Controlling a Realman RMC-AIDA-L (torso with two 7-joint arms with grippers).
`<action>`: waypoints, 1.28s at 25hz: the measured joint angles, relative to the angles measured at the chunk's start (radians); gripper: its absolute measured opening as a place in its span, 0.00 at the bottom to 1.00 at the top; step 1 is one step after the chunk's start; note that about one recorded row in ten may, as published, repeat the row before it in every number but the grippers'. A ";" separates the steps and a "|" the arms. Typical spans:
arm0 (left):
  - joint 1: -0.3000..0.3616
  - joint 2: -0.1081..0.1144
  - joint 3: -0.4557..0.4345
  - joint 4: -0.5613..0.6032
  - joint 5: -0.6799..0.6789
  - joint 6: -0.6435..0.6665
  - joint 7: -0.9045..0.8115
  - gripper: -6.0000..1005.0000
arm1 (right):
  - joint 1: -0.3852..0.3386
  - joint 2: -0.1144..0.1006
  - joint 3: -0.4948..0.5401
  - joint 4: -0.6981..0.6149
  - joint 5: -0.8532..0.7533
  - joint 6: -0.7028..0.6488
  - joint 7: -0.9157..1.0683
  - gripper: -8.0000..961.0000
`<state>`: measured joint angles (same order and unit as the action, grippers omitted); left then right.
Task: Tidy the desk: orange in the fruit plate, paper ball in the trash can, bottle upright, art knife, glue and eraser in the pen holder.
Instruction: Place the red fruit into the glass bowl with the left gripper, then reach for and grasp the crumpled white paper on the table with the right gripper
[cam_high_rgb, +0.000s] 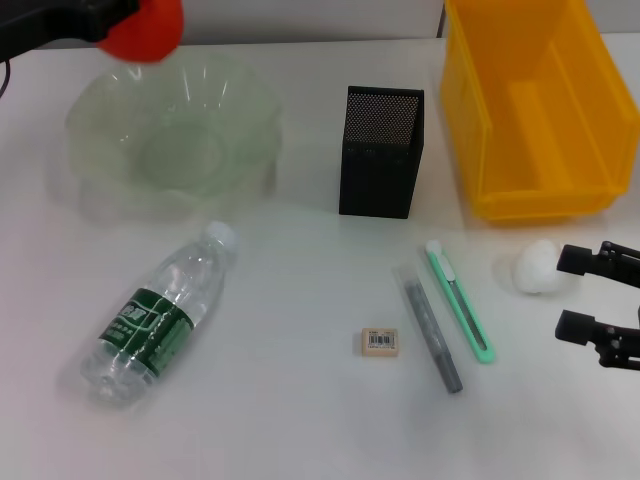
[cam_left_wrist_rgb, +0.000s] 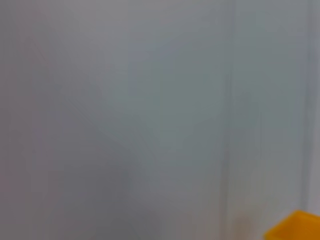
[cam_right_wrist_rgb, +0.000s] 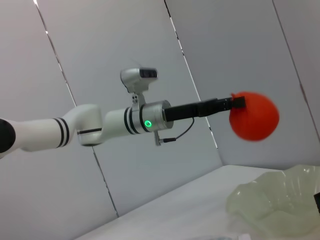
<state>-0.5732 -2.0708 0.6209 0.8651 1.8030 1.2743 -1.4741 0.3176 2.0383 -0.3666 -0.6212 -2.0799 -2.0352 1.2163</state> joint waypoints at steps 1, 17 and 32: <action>0.001 0.002 0.009 -0.045 -0.033 -0.053 0.018 0.22 | 0.004 0.003 0.000 0.000 0.000 0.007 0.000 0.81; 0.095 0.033 0.034 -0.086 -0.116 0.391 0.068 0.83 | 0.032 -0.024 0.008 -0.255 0.160 -0.035 0.336 0.80; 0.136 0.042 0.192 -0.086 0.044 0.542 0.121 0.83 | 0.238 0.029 -0.444 -0.992 -0.507 -0.006 1.059 0.79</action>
<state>-0.4372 -2.0292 0.8128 0.7789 1.8473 1.8168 -1.3532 0.5555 2.0670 -0.8105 -1.6131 -2.5867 -2.0417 2.2752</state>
